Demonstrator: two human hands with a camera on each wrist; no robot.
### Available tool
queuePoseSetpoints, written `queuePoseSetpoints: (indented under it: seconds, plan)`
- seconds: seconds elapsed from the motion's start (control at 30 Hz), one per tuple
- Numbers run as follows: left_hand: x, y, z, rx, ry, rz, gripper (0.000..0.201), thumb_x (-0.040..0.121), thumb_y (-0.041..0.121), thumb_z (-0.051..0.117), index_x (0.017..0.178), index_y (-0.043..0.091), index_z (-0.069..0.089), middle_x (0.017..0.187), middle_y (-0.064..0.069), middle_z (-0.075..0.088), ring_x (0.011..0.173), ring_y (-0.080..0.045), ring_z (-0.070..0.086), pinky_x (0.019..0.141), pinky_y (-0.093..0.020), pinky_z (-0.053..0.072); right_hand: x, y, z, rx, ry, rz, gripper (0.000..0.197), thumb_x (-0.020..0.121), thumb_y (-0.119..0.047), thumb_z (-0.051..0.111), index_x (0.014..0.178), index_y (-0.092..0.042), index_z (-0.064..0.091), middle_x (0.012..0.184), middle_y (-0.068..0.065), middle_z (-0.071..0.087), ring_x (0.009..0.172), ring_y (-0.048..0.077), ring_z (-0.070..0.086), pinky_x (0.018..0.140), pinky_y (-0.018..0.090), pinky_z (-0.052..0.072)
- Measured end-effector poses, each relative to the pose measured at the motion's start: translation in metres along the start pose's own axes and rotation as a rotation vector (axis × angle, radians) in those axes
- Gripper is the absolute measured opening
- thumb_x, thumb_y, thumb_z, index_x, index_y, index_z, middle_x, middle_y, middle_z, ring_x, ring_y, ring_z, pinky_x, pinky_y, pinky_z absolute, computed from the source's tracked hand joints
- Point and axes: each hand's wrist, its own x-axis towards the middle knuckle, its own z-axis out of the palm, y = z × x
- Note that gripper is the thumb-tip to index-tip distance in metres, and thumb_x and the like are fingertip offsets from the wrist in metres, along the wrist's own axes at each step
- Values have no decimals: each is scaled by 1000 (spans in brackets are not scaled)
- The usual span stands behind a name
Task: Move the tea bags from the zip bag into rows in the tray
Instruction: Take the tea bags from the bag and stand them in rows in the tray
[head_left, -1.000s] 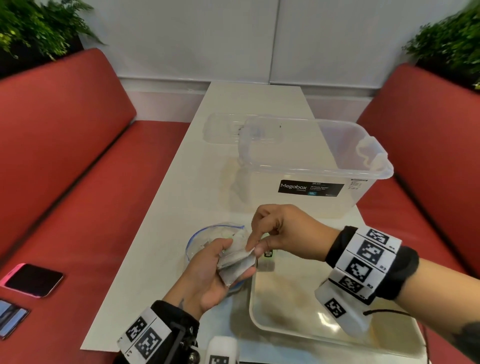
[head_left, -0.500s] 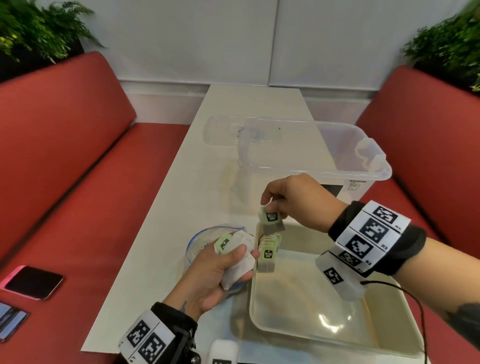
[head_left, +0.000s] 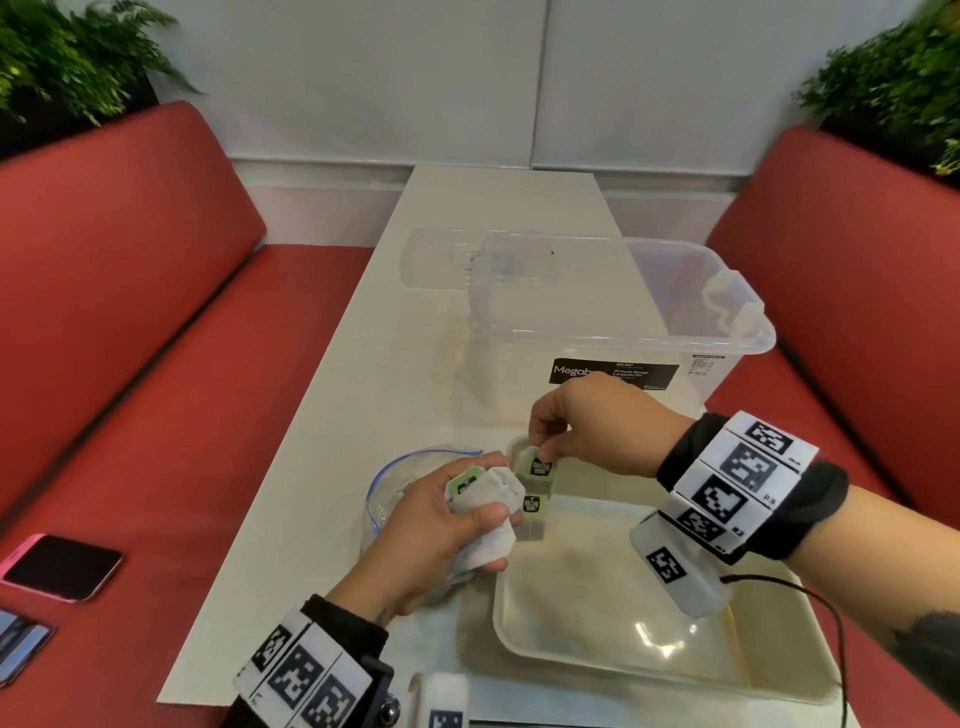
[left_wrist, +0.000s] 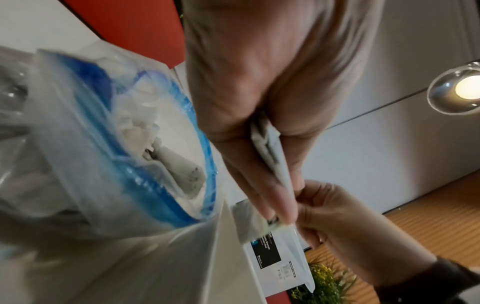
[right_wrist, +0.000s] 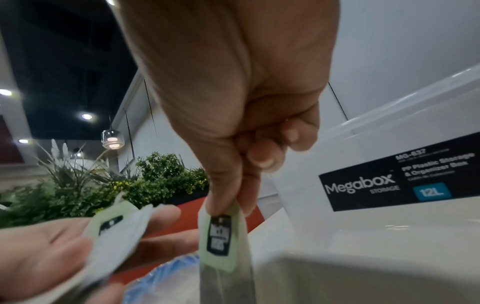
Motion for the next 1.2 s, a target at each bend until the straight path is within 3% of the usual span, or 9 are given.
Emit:
queuePoseSetpoints:
  seconds: [0.13,0.33,0.47,0.67,0.77,0.9,1.0,1.07,1.2]
  plan:
    - [-1,0,-11,-70,69,5,34,85,-5,57,113,14,60,91,-17,70,79,-21,70,50,-30,55,2,7,13,-116,-91,81,9,78,-23,72,87,-24,71,77,-9,60,76,12,54,62,23,39]
    - [-6,-4,-16,-81,69,-13,31,81,1,59,109,14,60,87,-17,71,75,-22,68,52,-31,56,17,7,52,-220,-214,96,11,80,-25,68,90,-26,71,94,-3,68,77,16,54,65,24,37]
    - [-11,-5,-15,-84,7,-52,42,75,6,67,115,10,57,88,-15,69,76,-18,69,50,-29,53,23,7,64,-241,-169,88,13,84,-26,61,95,-27,68,99,1,66,90,22,60,67,25,37]
    - [-17,-12,-12,-46,-182,-211,50,71,5,66,120,2,56,96,-15,68,88,-24,68,51,-29,52,14,12,58,-222,-104,87,14,84,-32,59,98,-28,61,95,-4,63,83,19,55,65,26,35]
    - [-18,-13,-11,-2,-217,-237,46,72,4,66,117,2,58,100,-20,65,91,-26,67,53,-30,55,4,15,56,-182,-292,4,19,86,-25,58,102,-28,67,91,-6,63,80,13,52,69,23,37]
    - [-17,-14,-11,6,-219,-258,46,73,5,66,118,4,58,101,-20,66,91,-25,68,53,-30,55,-2,13,70,-199,-594,-80,34,90,-9,50,120,-18,62,109,3,66,85,14,50,76,23,37]
    - [-16,-13,-11,-9,-222,-268,46,73,4,66,119,5,57,103,-15,67,92,-24,69,53,-30,55,0,5,72,-271,-636,-102,31,93,-7,43,118,-11,61,102,12,61,84,22,47,75,30,38]
    - [-16,-13,-10,-8,-216,-272,46,73,5,66,119,6,58,105,-14,66,93,-24,69,53,-30,55,2,2,70,-300,-639,-92,33,95,-6,39,121,-10,58,110,15,61,94,30,54,81,32,41]
    - [-17,-12,-9,-50,-194,-279,48,72,6,66,119,6,56,109,-15,66,92,-26,69,51,-30,54,4,5,74,-245,-621,-80,31,92,-8,45,120,-12,60,113,12,64,103,30,57,81,30,41]
